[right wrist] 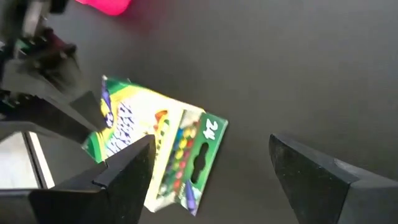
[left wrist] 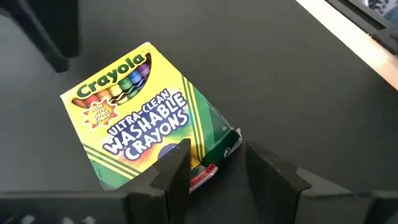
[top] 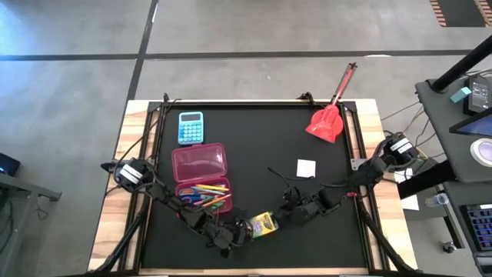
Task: Pack school essentials
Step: Put the yellow crayon box into the pink supply box
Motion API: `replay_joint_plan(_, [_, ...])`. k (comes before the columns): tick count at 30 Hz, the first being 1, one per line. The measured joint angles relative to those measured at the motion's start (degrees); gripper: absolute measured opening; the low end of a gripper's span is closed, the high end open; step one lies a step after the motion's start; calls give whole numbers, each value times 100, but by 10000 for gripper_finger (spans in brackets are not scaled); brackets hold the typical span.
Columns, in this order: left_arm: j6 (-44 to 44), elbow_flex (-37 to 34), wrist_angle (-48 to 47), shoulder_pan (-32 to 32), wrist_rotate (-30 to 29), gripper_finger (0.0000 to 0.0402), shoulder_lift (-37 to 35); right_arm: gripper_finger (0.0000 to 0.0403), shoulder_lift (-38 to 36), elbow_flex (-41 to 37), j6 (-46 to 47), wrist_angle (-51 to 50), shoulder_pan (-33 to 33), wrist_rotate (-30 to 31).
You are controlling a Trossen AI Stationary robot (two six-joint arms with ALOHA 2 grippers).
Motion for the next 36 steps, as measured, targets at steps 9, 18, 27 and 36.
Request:
replay_joint_plan(9, [-120, -33, 67, -11, -29, 132, 7, 302, 534, 1, 10, 824, -80, -502])
replay_joint_plan(18, [-107, -56, 95, -22, -70, 132, 11, 302, 684, -9, -126, 1474, -101, -625])
replay_joint_plan(27, [244, -64, 166, -67, -143, 132, 19, 302, 695, -9, -409, 2230, -88, -871])
replay_joint_plan(36, [760, -76, 237, -73, -551, 132, -258, 302, 665, 1, -342, 1597, -91, -850])
